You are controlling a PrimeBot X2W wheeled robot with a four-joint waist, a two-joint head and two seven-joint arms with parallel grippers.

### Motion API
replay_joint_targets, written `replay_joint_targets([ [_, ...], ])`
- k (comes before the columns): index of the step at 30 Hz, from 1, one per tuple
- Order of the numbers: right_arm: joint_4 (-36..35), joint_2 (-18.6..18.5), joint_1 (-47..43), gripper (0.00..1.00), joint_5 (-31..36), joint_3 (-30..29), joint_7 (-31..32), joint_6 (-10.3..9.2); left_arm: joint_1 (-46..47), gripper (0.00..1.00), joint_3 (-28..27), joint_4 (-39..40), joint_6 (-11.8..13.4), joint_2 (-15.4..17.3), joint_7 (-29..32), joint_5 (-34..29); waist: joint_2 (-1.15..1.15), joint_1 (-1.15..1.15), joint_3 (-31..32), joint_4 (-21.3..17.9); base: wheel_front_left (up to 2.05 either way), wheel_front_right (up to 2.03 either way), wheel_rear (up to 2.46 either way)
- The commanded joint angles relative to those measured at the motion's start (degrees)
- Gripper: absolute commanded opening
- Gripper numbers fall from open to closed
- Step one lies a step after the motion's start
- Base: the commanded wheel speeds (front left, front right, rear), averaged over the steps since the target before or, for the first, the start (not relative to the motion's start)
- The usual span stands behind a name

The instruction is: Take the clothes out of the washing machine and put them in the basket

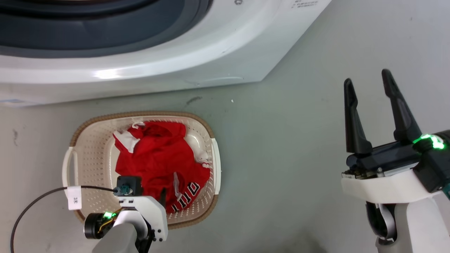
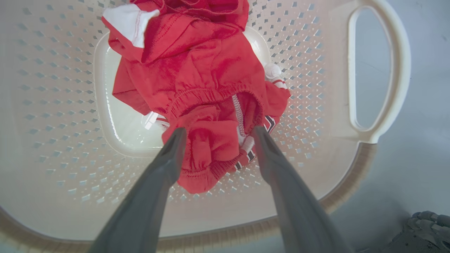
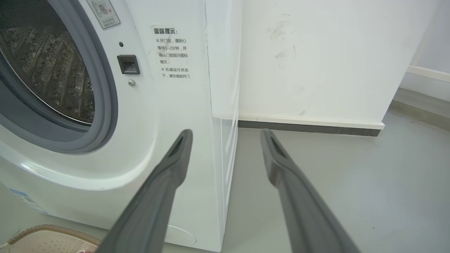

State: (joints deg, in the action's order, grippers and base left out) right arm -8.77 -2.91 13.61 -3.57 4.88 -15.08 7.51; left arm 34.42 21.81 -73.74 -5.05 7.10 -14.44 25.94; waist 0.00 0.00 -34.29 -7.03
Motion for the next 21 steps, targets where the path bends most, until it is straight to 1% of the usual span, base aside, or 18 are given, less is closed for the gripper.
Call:
replay_joint_targets([
  [1, 0.53, 0.06, -1.11, 1.0, -0.26, 0.16, -0.13, -0.04, -1.3, 1.0, -0.01, 0.3, 0.21, 0.12, -0.48, -0.14, 0.0, 0.0, 3.83, 0.98, 0.0, 0.0, 0.0],
  [3, 1.03, 0.06, -2.29, 1.0, -0.17, 0.29, -0.13, -0.04, -2.5, 1.0, -0.25, 1.84, 0.66, 0.26, -0.76, -0.36, 0.0, 0.0, 5.95, 1.4, 0.0, 0.0, 0.0],
  [4, 1.03, 0.06, -2.29, 1.0, -0.17, 0.29, -0.13, -0.04, -2.5, 1.0, -0.25, 1.84, 0.66, 0.26, -0.76, -0.36, 0.0, 0.0, 5.95, 1.4, 0.0, 0.0, 0.0],
  [8, 2.14, 0.06, -4.44, 1.0, 0.04, 0.19, -0.13, -0.04, -6.6, 1.0, -2.21, 9.66, 2.3, 1.14, -0.76, -1.32, 0.0, 0.0, 9.86, 2.34, 0.0, 0.0, 0.0],
  [13, 3.25, 0.06, -6.82, 1.0, 0.42, 0.38, -0.13, -0.04, -11.91, 1.0, -6.12, 19.14, 3.33, 1.63, -0.74, -3.71, 0.0, 0.0, 14.2, 3.61, 0.0, 0.0, 0.0],
  [17, 4.12, 0.06, -8.42, 1.0, 0.56, 0.32, -0.13, -0.04, -16.12, 1.0, -9.09, 25.26, 3.61, 1.3, -0.75, -6.62, 0.0, 0.0, 17.47, 4.51, 0.0, 0.0, 0.0],
  [21, 4.64, 0.06, -10.28, 1.0, 0.43, -0.04, -0.13, -0.04, -19.51, 1.0, -12.57, 31.05, 3.96, 0.05, -0.76, -9.12, 0.0, 0.0, 20.69, 5.56, 0.0, 0.0, 0.0],
])
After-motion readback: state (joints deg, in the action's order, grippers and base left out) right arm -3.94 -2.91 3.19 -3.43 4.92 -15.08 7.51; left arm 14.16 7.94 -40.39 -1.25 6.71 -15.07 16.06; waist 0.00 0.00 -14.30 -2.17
